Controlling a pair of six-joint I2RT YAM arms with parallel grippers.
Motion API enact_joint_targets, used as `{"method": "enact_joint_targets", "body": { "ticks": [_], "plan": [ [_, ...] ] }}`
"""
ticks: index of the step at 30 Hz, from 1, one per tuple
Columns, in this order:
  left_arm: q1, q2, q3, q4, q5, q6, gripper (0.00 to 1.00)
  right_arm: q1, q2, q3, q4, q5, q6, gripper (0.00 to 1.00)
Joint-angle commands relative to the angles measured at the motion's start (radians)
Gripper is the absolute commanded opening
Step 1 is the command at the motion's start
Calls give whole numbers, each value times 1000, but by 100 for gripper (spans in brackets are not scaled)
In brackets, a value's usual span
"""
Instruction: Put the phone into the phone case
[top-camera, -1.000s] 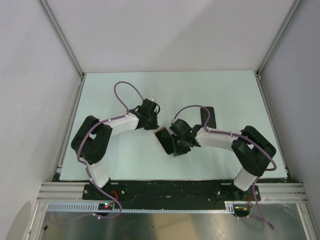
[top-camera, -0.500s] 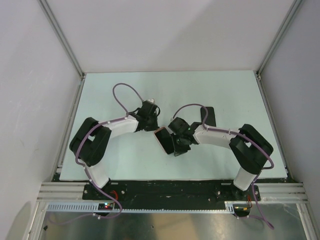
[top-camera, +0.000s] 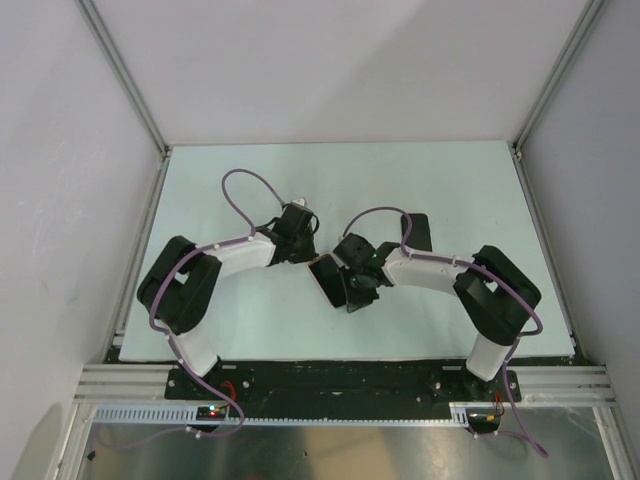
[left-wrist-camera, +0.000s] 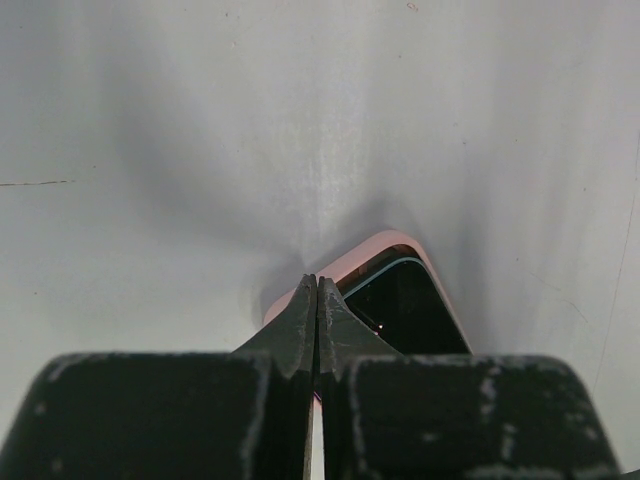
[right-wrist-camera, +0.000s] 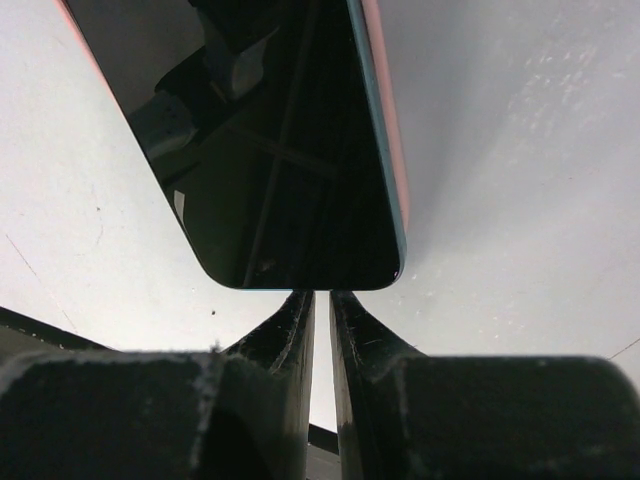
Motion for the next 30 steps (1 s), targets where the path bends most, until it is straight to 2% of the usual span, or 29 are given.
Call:
{"method": "enact_joint_targets", "body": {
  "ticks": [1,14,23,30],
  "plan": [
    [-63,-6,-25,-105,146,-39,0,-10,25,69,190,76,16,16],
    [-54,-22,-45,-105,168,-41,0,-28,62,105,188,115,10,16],
    [-40,-97,-124,-105,170,-101,0,-50,25,101,119,166,-24,16],
    [-28,-189,-164,-105,118,-120,0,-76,19,101,106,163,-31,17]
  ]
}}
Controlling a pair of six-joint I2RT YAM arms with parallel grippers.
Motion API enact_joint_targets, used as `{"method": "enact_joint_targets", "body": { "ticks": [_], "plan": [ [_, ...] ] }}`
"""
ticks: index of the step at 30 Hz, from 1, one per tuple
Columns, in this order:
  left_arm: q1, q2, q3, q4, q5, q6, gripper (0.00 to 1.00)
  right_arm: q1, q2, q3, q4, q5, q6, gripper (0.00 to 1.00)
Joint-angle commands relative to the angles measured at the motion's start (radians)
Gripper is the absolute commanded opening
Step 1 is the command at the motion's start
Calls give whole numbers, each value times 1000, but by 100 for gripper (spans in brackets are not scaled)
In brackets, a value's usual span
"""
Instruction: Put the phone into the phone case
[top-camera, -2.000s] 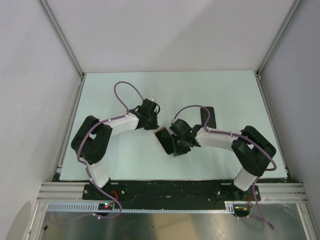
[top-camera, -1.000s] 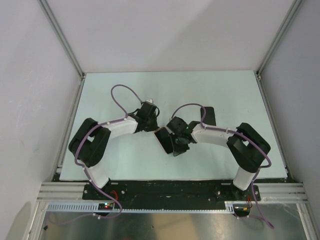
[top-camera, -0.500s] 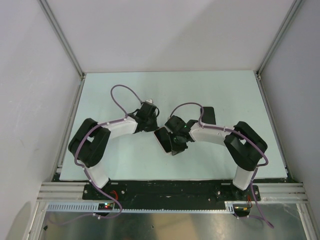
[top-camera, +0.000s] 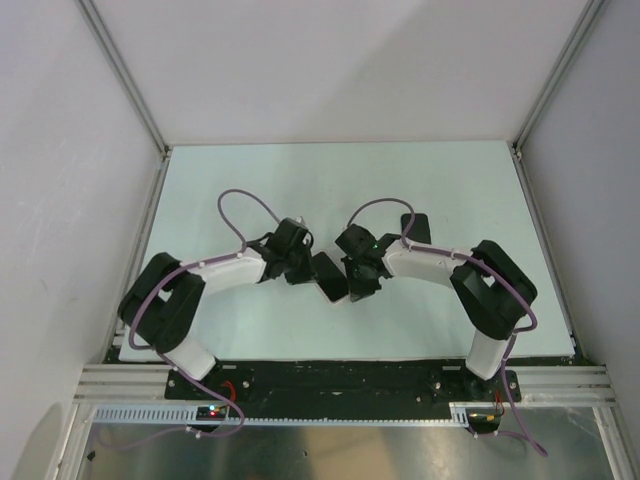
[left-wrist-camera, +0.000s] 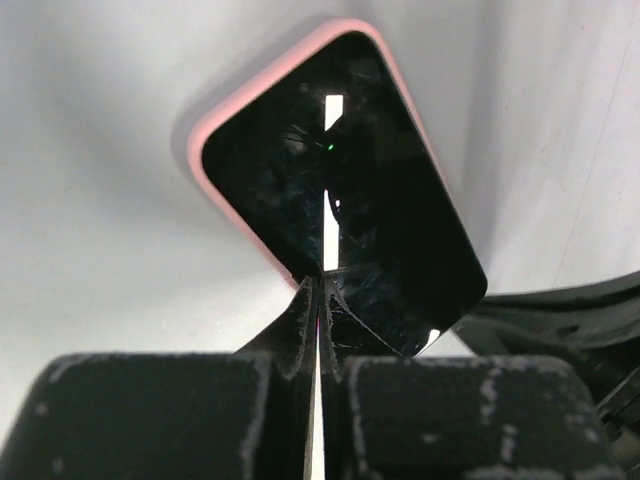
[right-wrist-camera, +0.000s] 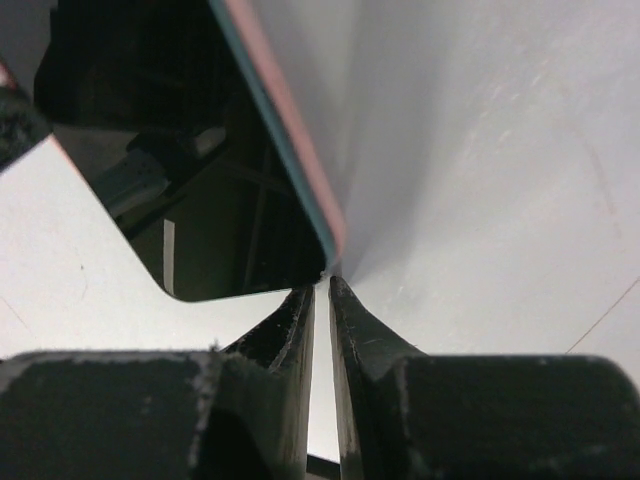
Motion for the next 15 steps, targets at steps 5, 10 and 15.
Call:
{"method": "enact_joint_targets", "body": {
  "ticks": [5,10,15],
  "plan": [
    [95,-107,28,-72,-28,26,2,-27,-24,44,125,120,-5,16],
    [188,-17,108,-77,-20,61,1,-22,-23,33,133,122,5,16],
    [235,92,180,-78,-39,97,0,-22,-15,35,158,104,16,16]
  ]
}}
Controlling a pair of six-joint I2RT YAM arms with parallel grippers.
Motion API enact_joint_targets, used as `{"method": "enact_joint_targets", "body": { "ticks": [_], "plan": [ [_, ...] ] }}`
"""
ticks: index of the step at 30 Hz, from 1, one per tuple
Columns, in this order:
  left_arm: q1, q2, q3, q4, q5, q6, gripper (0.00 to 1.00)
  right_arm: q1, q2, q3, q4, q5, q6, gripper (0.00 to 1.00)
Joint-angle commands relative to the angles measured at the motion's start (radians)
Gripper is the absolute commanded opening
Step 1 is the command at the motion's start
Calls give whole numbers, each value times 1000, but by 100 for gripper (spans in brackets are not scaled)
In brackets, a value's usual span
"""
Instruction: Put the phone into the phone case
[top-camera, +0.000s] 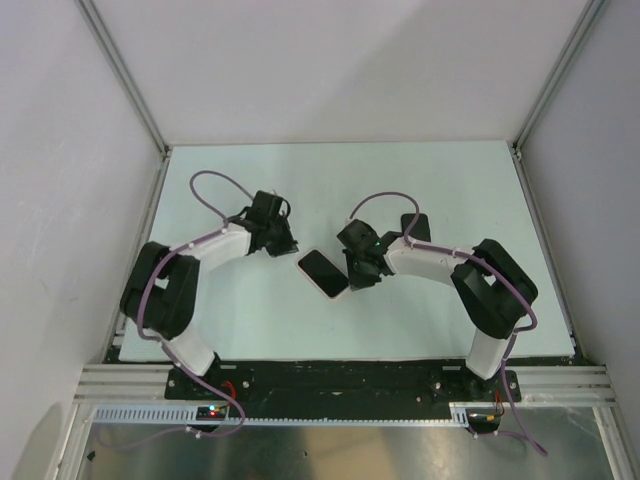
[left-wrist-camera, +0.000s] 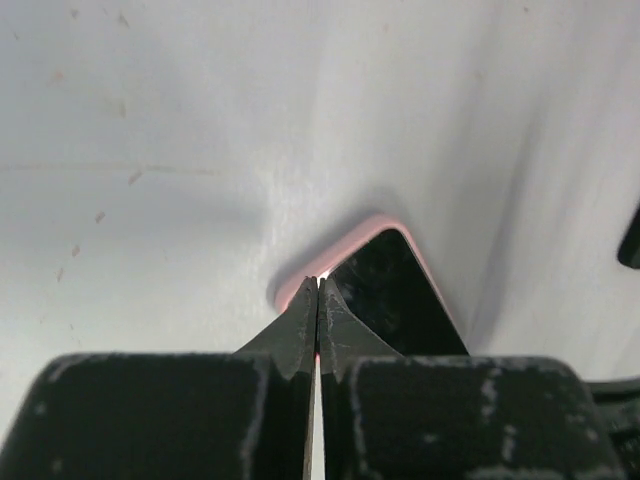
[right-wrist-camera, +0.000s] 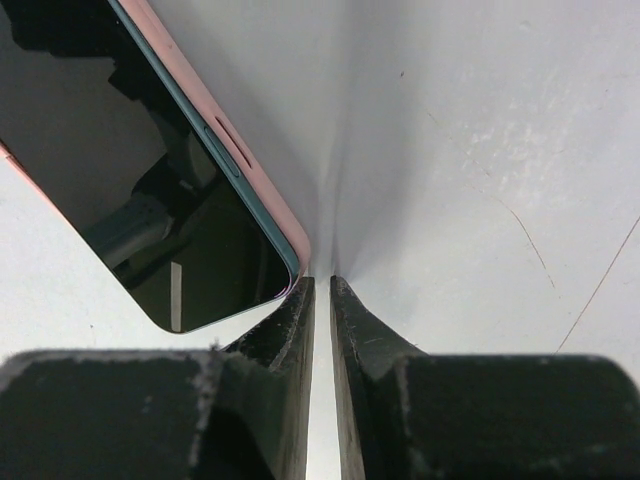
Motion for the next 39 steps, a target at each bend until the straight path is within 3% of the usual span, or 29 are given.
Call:
{"method": "enact_joint_targets", "body": {
  "ticks": [1,10,25,33,39],
  "plan": [
    [29,95,71,-2,-15,51,0,3,-14,30,88,11,22,16],
    [-18,141,57,-1,17,28,0,-15,6,33,132,-9,37,16],
    [-222,-79,-192,21,-42,-107,0,-104,61,114,139,-39,-1,16],
    [-208,-223,-285,21,-93,-114,0,-147,22,123,98,-17,-17,18],
    [-167,-236,-252,21,-81,-61,0,-210,-151,73,34,17,-43,31]
  ]
}}
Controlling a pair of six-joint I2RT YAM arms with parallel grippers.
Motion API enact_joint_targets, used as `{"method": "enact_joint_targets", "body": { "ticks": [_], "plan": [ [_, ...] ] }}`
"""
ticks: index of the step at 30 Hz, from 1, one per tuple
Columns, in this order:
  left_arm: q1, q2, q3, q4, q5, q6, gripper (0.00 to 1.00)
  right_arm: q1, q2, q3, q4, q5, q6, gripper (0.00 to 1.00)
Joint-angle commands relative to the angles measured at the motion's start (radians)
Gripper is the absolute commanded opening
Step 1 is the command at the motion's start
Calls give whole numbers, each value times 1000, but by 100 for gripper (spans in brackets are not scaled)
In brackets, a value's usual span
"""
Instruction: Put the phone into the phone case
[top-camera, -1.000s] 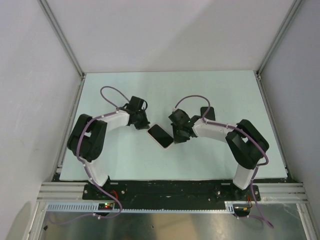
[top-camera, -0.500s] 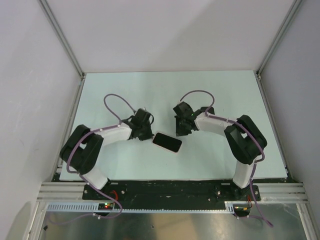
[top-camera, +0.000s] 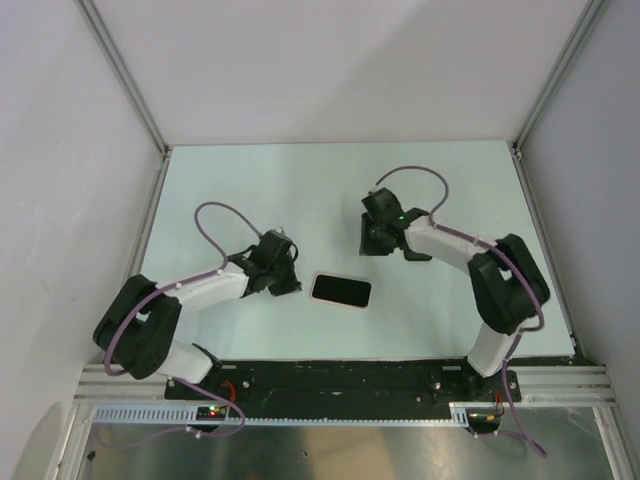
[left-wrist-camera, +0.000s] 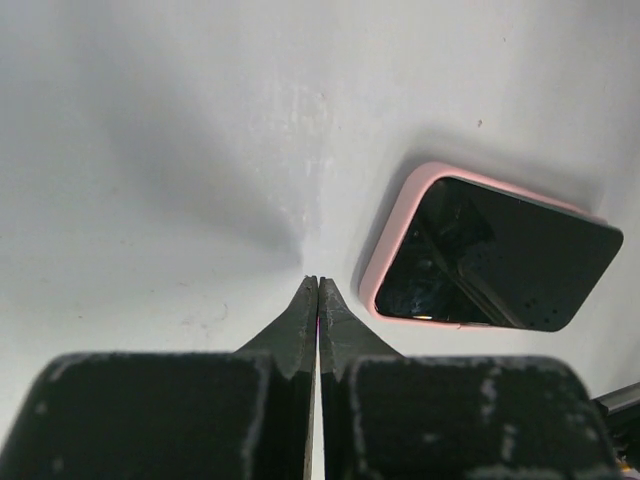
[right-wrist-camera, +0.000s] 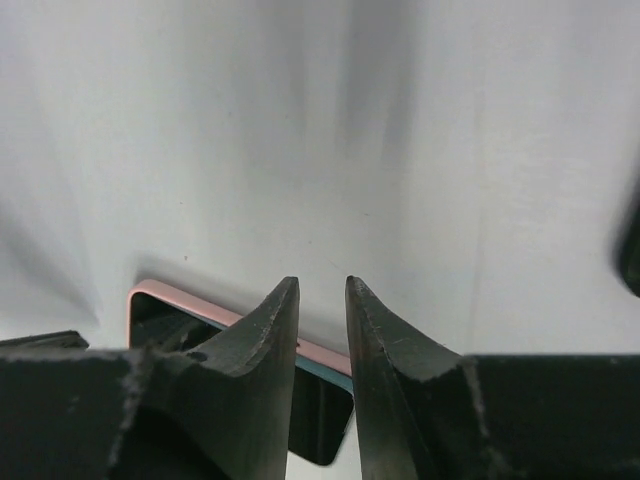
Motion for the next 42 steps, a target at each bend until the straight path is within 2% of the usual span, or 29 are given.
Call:
{"method": "enact_joint_targets", "body": {
  "ticks": [1,8,15,24,32,42],
  "plan": [
    [28,-21,44,4,-12,40,0,-35,-184,-35,-32,34,-20,32],
    [48,34,114,4,50,78,0,-2,-375,-284,11,-22,56,33],
    [56,62,141,4,66,92,0,81,-411,-394,47,-23,119,30],
    [66,66,141,3,71,100,0,127,-388,-418,88,-24,151,29],
    [66,80,143,4,77,100,0,158,-354,-418,91,-8,170,18],
    [67,94,143,4,83,98,0,166,-324,-415,86,15,174,13]
  ]
}}
